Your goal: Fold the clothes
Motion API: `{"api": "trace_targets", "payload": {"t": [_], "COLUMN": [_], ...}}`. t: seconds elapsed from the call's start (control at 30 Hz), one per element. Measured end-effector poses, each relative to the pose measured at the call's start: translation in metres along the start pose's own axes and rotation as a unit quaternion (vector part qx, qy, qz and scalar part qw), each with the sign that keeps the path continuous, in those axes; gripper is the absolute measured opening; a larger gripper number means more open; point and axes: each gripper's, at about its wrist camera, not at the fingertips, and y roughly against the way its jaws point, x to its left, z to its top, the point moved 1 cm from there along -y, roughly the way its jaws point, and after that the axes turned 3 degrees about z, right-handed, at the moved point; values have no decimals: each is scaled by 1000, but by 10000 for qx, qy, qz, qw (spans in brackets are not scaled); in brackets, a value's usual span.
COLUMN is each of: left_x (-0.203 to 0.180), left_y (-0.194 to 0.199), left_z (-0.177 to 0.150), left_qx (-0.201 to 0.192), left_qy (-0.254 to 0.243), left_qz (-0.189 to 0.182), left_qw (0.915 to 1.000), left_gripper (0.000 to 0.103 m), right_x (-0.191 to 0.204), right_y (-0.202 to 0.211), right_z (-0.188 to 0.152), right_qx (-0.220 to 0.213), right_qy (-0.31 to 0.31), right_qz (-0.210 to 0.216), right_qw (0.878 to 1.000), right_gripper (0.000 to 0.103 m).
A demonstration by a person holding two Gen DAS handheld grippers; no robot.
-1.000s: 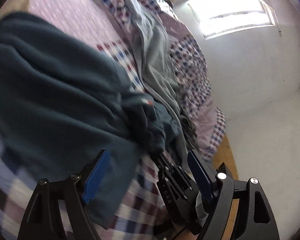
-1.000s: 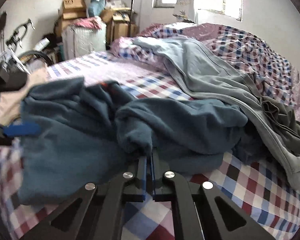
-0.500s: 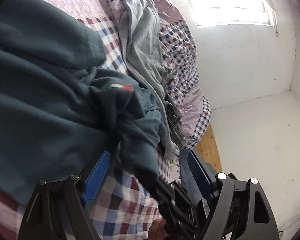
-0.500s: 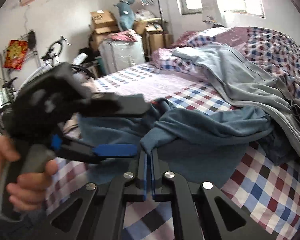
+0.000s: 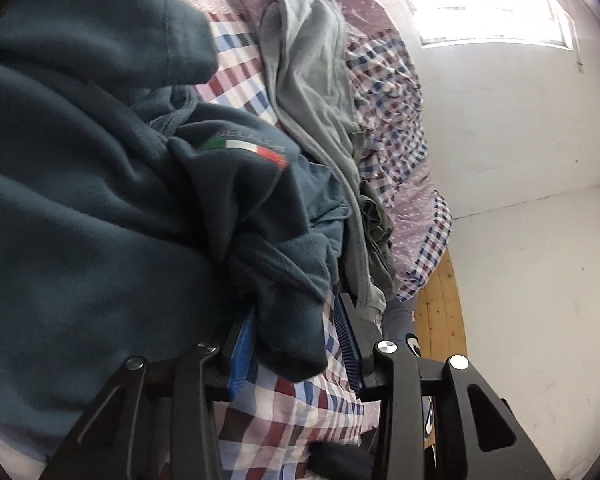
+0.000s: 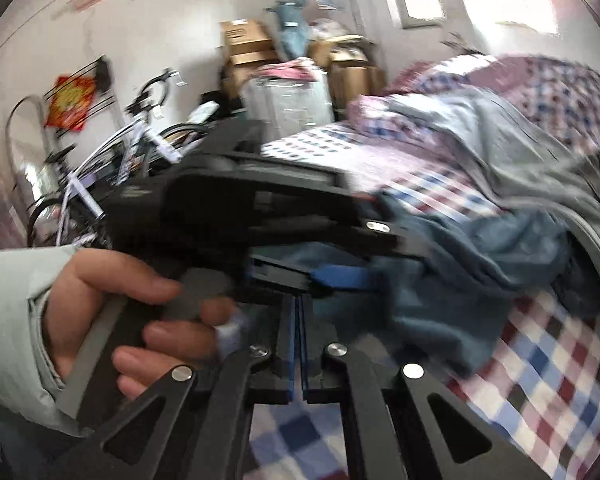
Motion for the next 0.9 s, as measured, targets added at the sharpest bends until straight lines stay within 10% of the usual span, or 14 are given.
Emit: {"api": "trace_targets", "payload": {"t": [0.33,0.4,0.47,0.53,0.9], "left_x": [-6,-6,-4,-2,-17], "left_y": [-19,-23,-24,-23,75], "left_z": [1,2,3,5,28], "left_qx": [-231,-262,-301,-351,-2243], "left_qy": [-62,-92,-103,-114,-432], "left_qz": [15,78,160,230,277], "left_qw": [9997,9996,9994,9991,9732], "left_gripper": [67,57,24,19,11], "right_x": [-73,-79,-84,-88,-112], "right_y": [47,51,55,58,63], "right_z": [-22,-26,-29,-31,-32], "right_qx": [-387,-358,-325,-350,-437], "right_qy": [-1116,-1231,-1296,-1362,-1838], "right_qz": [-778,-916,-1024,-1103,-1488], "right_qw": [9899,9875,9857,9839,9707], "right_gripper": [5,11,31,51,53]}}
